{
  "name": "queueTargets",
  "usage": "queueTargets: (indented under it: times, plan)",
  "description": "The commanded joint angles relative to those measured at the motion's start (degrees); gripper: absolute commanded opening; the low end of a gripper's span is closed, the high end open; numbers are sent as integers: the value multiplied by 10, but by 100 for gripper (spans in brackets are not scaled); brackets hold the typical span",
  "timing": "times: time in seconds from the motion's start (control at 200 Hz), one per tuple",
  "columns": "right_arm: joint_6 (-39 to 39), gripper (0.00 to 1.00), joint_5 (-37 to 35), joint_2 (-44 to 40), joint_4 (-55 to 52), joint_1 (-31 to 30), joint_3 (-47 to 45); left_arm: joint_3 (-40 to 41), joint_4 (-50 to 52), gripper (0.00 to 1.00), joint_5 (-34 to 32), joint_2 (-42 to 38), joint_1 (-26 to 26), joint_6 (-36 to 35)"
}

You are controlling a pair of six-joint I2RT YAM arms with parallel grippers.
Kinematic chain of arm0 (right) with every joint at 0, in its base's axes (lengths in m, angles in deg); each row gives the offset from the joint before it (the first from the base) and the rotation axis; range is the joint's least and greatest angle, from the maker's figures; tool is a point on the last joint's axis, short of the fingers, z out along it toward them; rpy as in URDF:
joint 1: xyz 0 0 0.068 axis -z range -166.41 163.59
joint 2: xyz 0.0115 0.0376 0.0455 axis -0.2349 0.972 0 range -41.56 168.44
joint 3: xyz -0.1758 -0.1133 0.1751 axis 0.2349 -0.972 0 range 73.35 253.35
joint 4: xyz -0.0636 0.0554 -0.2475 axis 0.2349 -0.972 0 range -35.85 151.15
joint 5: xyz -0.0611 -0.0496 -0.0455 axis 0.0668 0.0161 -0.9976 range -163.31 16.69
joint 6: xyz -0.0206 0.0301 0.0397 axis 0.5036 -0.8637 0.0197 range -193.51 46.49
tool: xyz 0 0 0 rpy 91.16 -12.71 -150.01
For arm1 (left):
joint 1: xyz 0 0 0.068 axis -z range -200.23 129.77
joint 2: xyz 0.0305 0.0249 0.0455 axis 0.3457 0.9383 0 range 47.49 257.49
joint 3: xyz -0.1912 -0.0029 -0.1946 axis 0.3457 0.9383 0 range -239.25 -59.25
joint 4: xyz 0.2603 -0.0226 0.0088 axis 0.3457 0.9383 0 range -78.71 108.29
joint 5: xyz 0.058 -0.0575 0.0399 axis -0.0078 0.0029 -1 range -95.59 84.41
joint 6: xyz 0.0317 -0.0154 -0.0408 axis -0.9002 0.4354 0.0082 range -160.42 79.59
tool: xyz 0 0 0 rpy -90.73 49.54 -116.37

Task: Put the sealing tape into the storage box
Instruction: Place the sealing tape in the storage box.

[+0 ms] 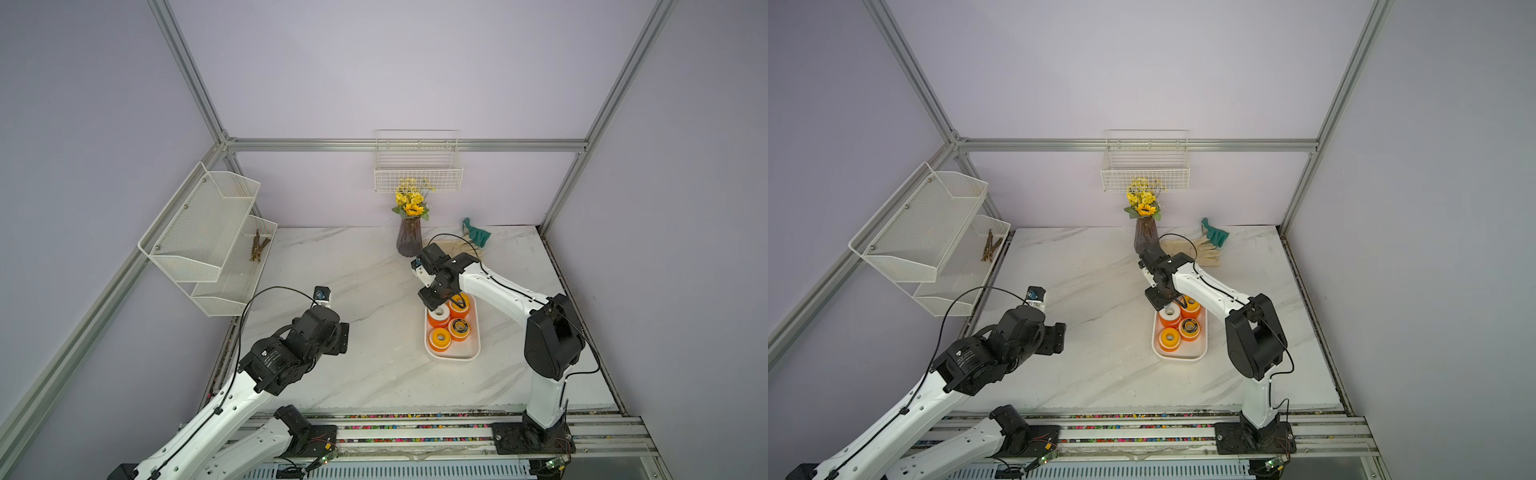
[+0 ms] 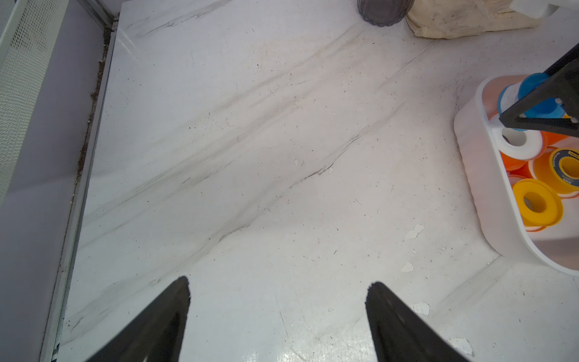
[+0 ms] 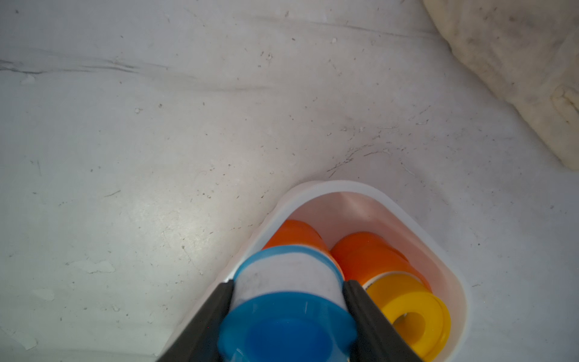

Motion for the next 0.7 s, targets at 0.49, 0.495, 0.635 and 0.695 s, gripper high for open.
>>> queueTargets:
  times: [0.49,0.495,0.635,0.695]
  plan:
    - [-10,56,-11,14,-5,20,-41,0,-16,87,-1,-4,-5,-10]
    - [-9,56,-11,14,-5,20,-41,0,-16,87,-1,-4,-5,-10]
    - [-11,57,-11,10,-7,20,-45,0,-16,87,-1,-4,-5,-10]
    - [-11,57,-9,7,-8,20,-45,0,-16,87,-1,-4,-6,-10]
